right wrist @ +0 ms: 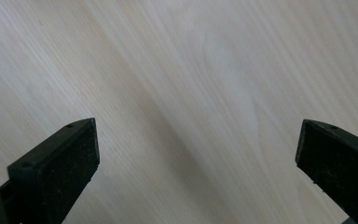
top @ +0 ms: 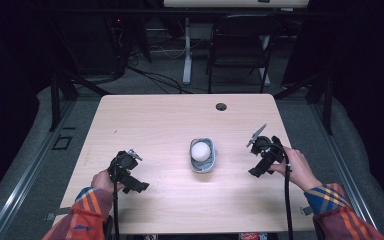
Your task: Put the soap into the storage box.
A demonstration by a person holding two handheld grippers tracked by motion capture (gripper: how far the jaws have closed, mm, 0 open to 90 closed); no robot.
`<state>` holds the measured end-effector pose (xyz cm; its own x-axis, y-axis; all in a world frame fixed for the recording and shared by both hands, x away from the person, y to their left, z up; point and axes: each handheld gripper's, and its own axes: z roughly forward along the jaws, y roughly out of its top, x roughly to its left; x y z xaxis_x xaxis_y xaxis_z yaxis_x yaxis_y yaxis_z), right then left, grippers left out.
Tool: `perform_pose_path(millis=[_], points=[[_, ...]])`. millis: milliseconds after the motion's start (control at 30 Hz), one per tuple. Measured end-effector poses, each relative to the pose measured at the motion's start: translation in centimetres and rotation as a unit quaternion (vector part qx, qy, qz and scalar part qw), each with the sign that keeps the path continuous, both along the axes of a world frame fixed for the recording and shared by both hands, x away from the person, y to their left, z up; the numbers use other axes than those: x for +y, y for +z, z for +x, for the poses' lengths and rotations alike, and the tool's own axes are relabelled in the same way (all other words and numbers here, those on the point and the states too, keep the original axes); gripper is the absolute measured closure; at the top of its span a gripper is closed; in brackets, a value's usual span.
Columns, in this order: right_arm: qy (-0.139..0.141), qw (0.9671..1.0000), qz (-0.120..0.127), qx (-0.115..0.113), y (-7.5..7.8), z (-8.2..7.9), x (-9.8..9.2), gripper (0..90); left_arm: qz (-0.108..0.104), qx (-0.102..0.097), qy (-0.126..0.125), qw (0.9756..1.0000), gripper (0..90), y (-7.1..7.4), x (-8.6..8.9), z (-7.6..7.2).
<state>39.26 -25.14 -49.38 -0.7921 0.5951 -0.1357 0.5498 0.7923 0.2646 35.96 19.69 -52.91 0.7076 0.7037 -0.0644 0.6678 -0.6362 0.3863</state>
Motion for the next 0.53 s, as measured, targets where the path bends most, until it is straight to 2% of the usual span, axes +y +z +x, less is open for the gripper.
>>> perform_pose_path(millis=[67,100,167,200,267,300,333,367,400,467,500,533], points=[[-0.004,0.9998,-0.018,0.006,-0.7,-0.3,-0.5,0.0,0.001,0.001,0.0,1.0,0.0,0.1,0.1,0.0],[-0.009,0.9997,-0.017,0.019,-1.4,-0.6,-1.0,0.0,0.001,0.001,0.0,1.0,0.0,0.1,0.1,0.0],[-0.009,0.9996,-0.02,0.02,-1.7,-0.8,-1.3,0.0,0.0,0.001,0.0,1.0,0.0,0.1,0.1,0.0],[-0.01,0.9993,-0.03,0.022,-1.8,-0.9,-1.4,0.0,0.0,0.001,0.0,1.0,0.0,0.1,0.1,0.0],[-0.012,0.9992,-0.029,0.024,-2.3,-1.2,-1.8,0.0,0.001,0.001,-0.002,1.0,0.0,0.1,0.1,0.0],[-0.01,0.9988,-0.041,0.026,-2.4,-1.4,-1.9,0.0,0.001,0.001,-0.001,1.0,0.0,0.1,0.1,0.0],[-0.012,0.9989,-0.032,0.031,-2.8,-1.5,-2.1,0.0,0.001,0.001,-0.001,1.0,0.0,0.1,0.1,0.0],[-0.014,0.9988,-0.034,0.033,-3.1,-1.6,-2.2,0.0,0.0,0.002,-0.001,1.0,0.0,0.1,0.1,0.0],[-0.011,0.9977,-0.051,0.045,-3.4,-1.7,-2.3,0.0,0.001,0.002,-0.001,1.0,0.0,0.1,0.0,0.0],[-0.011,0.9973,-0.055,0.046,-3.6,-1.7,-2.4,0.0,0.003,0.002,-0.002,1.0,0.0,0.1,-0.1,0.0],[-0.01,0.9964,-0.066,0.052,-3.8,-1.6,-2.4,0.0,0.002,0.002,-0.003,1.0,0.0,0.1,-0.2,0.0],[-0.016,0.9966,-0.064,0.049,-4.1,-1.6,-2.4,0.0,0.002,0.002,-0.006,1.0,0.0,0.1,-0.3,0.0]])
